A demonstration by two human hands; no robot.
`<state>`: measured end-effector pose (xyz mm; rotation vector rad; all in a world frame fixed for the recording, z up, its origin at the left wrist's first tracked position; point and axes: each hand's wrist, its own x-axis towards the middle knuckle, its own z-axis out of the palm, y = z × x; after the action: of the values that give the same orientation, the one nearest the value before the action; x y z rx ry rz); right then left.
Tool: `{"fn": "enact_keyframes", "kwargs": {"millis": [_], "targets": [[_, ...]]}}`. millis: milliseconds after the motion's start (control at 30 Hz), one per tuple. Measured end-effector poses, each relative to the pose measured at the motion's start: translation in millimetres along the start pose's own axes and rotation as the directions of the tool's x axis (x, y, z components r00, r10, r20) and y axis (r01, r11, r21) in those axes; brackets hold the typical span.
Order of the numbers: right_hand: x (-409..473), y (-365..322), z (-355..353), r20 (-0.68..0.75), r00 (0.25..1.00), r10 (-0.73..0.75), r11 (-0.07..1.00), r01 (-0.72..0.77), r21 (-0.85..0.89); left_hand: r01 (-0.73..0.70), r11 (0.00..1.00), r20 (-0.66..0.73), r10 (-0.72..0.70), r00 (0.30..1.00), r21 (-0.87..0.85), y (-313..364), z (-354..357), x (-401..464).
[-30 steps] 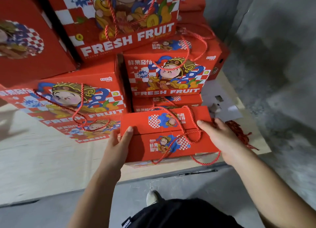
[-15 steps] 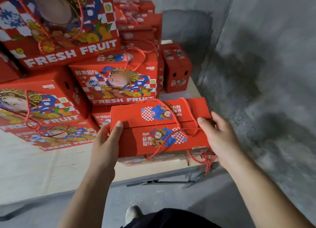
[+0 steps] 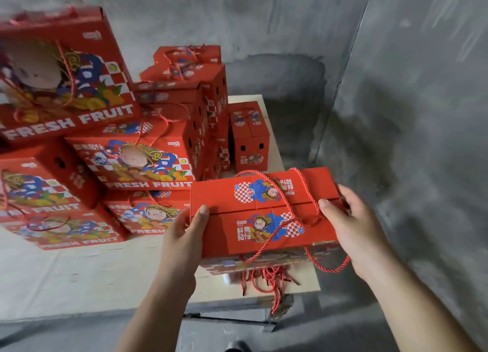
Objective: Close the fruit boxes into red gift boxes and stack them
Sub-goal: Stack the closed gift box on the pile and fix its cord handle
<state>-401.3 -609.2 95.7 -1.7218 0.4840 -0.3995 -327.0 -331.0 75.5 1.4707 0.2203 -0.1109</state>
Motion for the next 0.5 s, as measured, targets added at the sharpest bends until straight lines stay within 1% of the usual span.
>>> {"fn": "enact_keyframes", "kwargs": {"millis": [100,200,267,333,400,500], "targets": [[38,-9,-3,0.006,1.0,0.003,1.0,-0.003,0.012,-0.03,0.999,0.001,0.03,1.0,-0.009,14,26,23],[79,-17,-4,0.018,0.999,-0.03,0.999,0.031,-0.036,-0.053,0.999,0.001,0.053,0.999,0.001,31,51,51],[107,-26,-4,0.033,0.998,-0.044,0.996,0.046,-0.078,-0.07,0.997,0.0,0.07,0.998,-0.027,42,68,69],[140,-28,-5,0.056,0.996,-0.064,0.986,0.072,-0.149,-0.095,0.995,-0.017,0.094,0.995,-0.04,49,86,87],[177,-37,-5,0.094,0.987,-0.13,0.952,0.151,-0.265,-0.119,0.991,-0.075,0.114,0.991,-0.067,52,106,99],[236,-63,2,0.196,0.951,-0.24,0.832,0.306,-0.463,-0.112,0.984,-0.191,0.084,0.978,-0.139,54,135,122]]}}
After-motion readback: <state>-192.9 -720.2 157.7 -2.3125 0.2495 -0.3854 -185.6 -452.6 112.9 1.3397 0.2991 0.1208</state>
